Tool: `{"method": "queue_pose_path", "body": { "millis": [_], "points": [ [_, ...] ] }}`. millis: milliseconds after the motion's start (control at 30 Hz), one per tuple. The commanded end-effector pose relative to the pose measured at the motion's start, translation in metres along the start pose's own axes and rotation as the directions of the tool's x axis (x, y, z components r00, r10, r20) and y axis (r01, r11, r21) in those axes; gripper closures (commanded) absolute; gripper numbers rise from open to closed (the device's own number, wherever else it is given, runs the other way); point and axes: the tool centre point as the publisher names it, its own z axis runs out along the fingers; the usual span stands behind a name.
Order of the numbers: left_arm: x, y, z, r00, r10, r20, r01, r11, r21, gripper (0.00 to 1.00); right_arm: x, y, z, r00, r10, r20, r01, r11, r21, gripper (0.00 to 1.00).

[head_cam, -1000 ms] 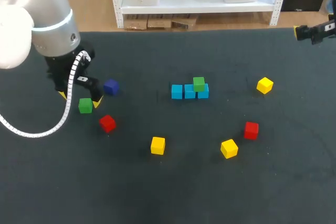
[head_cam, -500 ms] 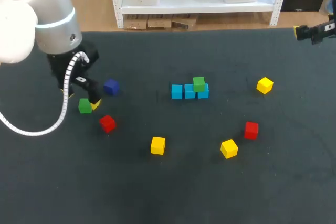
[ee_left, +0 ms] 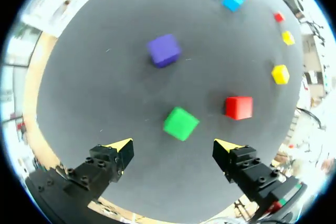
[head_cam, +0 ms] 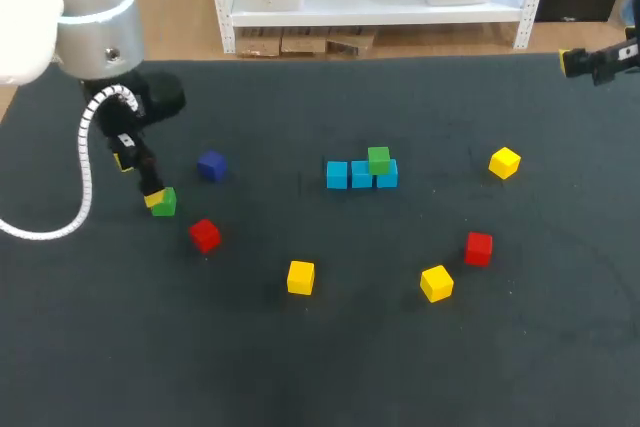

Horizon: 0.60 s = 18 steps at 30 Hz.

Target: Place the blue cubes, place green cubes on the blue cubes, place the yellow cubes on the green cubes, then place the red cubes on the yellow cubes, and place purple cube on the red cubes.

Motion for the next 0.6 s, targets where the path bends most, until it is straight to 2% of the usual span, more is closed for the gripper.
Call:
{"method": "queue_pose_path", "body": {
  "millis": [33, 167, 233, 300, 333, 367, 500, 600],
  "points": [
    [-0.002, -0.002, 0.003, 0.995, 0.093, -0.021, -0.093, 0.996, 0.011, 0.00, 0.003, -0.001, 0.003, 0.999, 0.001, 0.048, 0.000, 1.000, -0.006, 0.00],
    [0.007, -0.002, 0.011, 0.988, 0.145, -0.043, -0.144, 0.989, 0.029, 0.00, 0.003, -0.001, 0.003, 0.999, 0.001, 0.048, 0.000, 1.000, -0.006, 0.00],
    [0.011, -0.002, 0.012, 0.980, 0.194, -0.035, -0.194, 0.981, 0.002, 0.00, 0.003, -0.001, 0.003, 0.999, 0.001, 0.048, 0.000, 1.000, -0.006, 0.00],
    [0.014, 0.002, 0.013, 0.978, 0.205, -0.035, -0.206, 0.978, -0.024, 0.00, 0.003, -0.001, 0.003, 0.999, 0.001, 0.048, 0.000, 1.000, -0.006, 0.00],
    [0.015, 0.004, 0.013, 0.978, 0.211, -0.002, -0.211, 0.977, -0.028, 0.00, 0.003, -0.001, 0.003, 0.999, 0.001, 0.048, 0.000, 1.000, -0.006, 0.00],
    [0.016, 0.005, 0.013, 0.976, 0.213, -0.033, -0.214, 0.976, -0.031, 0.00, 0.003, -0.001, 0.003, 0.999, 0.001, 0.048, 0.000, 1.000, -0.006, 0.00],
    [0.010, 0.004, 0.011, 0.959, 0.282, 0.015, -0.281, 0.958, -0.050, 0.00, 0.003, -0.001, 0.003, 0.999, 0.001, 0.048, 0.000, 1.000, -0.006, 0.00],
    [0.004, 0.001, 0.013, 0.950, 0.310, 0.025, -0.309, 0.951, -0.024, 0.00, 0.003, -0.001, 0.003, 0.999, 0.001, 0.048, 0.000, 1.000, -0.006, 0.00]
  ]
}}
